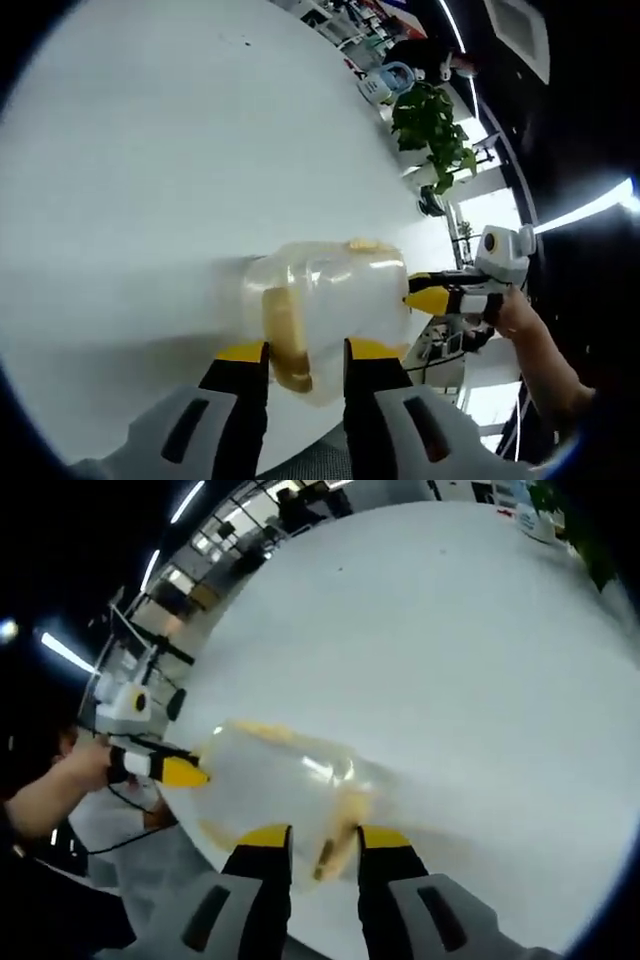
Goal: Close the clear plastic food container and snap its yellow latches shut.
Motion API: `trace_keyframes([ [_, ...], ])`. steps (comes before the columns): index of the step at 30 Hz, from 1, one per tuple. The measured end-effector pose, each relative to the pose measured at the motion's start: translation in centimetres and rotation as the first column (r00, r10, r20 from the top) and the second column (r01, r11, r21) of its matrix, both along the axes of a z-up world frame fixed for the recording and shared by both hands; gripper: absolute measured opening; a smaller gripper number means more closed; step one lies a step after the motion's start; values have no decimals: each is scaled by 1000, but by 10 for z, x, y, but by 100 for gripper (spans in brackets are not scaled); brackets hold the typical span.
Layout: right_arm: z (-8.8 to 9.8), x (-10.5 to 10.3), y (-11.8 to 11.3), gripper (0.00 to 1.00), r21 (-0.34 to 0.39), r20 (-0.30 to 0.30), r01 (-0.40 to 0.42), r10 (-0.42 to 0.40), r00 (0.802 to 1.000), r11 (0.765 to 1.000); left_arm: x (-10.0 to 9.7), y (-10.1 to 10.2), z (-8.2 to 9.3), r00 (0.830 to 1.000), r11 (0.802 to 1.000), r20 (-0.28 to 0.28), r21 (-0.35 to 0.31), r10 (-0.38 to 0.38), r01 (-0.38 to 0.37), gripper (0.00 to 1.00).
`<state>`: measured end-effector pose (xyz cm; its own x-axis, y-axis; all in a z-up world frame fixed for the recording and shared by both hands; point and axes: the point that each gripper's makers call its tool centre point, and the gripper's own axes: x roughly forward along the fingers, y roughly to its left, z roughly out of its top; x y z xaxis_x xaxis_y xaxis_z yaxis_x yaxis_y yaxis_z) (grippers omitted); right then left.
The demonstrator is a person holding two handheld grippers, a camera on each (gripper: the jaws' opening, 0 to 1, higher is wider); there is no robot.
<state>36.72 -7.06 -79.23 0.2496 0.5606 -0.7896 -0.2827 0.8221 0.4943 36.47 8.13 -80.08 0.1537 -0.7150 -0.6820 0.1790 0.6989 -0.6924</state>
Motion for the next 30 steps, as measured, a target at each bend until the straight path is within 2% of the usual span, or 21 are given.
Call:
trace_keyframes([
  [9, 1, 0, 1, 21, 10, -25, -17, 17, 1000, 1000, 0, -1, 0, 999, 999, 16, 15, -31, 31, 26],
  [17, 1, 1, 0, 18, 26, -40, 8, -7, 999, 1000, 1, -1, -1, 999, 1000, 21, 2, -26, 26, 24],
  [20, 0, 2, 1, 16, 20, -54, -2, 3, 999, 1000, -1, -1, 0, 1000, 1000, 11, -11, -17, 17, 23],
  [21, 3, -1, -1, 16, 20, -73, -31, 33, 997, 999, 0, -1, 0, 1000, 1000, 0, -14, -10, 10, 23],
  [22, 3, 8, 1, 16, 32, -37, -11, 12, 999, 999, 0, -1, 0, 1000, 1000, 0, -12, -15, 15, 23],
  [27, 4, 4, 2, 16, 56, -64, 2, 1, 998, 998, 1, -2, 0, 1000, 1000, -17, -11, -22, 21, 21],
  [30, 3, 3, 3, 16, 47, -68, -14, 17, 998, 999, 3, -5, 1, 998, 998, -25, 18, -57, 57, 21],
])
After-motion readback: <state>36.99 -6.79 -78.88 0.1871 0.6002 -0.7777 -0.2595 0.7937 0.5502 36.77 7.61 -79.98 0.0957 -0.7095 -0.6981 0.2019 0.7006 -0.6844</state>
